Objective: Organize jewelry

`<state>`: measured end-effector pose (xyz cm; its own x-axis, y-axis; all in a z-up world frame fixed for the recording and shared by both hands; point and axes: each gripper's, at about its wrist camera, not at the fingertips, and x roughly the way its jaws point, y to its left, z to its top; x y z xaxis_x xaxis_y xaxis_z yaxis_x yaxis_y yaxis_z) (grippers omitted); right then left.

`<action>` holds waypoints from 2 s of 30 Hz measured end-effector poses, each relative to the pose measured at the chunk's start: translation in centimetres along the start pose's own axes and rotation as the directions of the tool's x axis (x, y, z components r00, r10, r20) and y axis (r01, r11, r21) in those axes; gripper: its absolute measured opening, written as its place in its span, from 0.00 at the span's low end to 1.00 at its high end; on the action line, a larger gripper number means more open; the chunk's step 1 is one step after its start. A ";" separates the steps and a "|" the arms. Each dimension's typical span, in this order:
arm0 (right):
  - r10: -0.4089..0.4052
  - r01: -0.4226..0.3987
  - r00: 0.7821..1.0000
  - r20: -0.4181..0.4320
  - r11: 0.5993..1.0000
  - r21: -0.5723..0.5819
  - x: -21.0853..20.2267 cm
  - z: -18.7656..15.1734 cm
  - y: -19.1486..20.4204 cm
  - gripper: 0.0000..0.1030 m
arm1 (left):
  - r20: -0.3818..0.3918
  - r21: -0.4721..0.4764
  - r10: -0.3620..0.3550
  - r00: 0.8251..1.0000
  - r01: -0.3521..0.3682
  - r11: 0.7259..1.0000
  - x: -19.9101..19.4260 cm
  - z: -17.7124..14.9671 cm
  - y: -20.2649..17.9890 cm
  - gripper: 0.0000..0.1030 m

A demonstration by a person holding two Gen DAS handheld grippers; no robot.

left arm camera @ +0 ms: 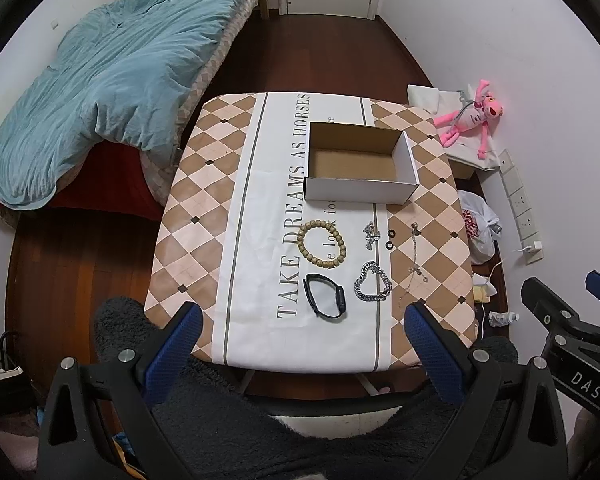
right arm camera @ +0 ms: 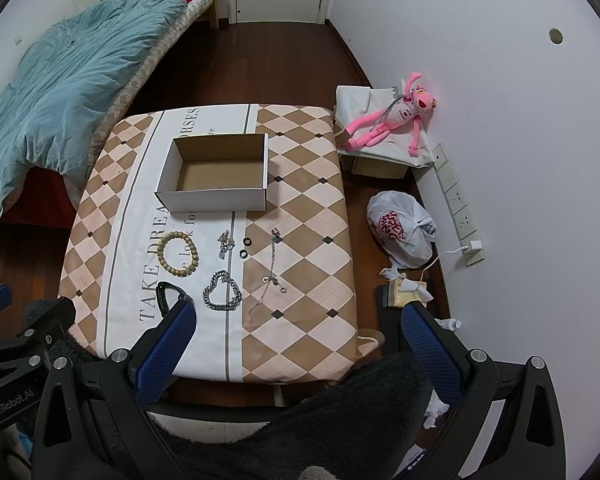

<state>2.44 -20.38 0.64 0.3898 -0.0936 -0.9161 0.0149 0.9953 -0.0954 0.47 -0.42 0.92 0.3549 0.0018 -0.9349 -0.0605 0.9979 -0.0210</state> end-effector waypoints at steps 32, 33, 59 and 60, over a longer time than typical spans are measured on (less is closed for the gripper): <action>-0.003 0.003 1.000 0.005 1.000 0.001 -0.5 0.0 -0.4 1.00 | 0.011 0.003 -0.007 1.000 0.007 1.000 -0.6 0.8 -0.7 1.00; -0.002 0.002 1.000 0.005 1.000 0.001 -0.5 -0.3 -0.3 1.00 | 0.013 0.004 -0.007 1.000 0.007 1.000 -0.7 0.9 -0.8 1.00; -0.003 0.003 1.000 0.017 1.000 -0.001 -1.7 0.9 -0.7 1.00 | 0.034 0.000 -0.016 0.999 0.016 1.000 -1.4 1.1 -0.5 1.00; -0.004 0.004 1.000 0.018 1.000 -0.001 -1.6 0.9 -0.7 1.00 | 0.034 0.000 -0.015 0.999 0.015 1.000 -1.4 1.0 -0.5 1.00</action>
<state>2.62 -20.88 2.55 0.4059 -0.0972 -0.9087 0.0156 0.9949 -0.0994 0.93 -0.86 2.61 0.3877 -0.0109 -0.9217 -0.0549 0.9979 -0.0349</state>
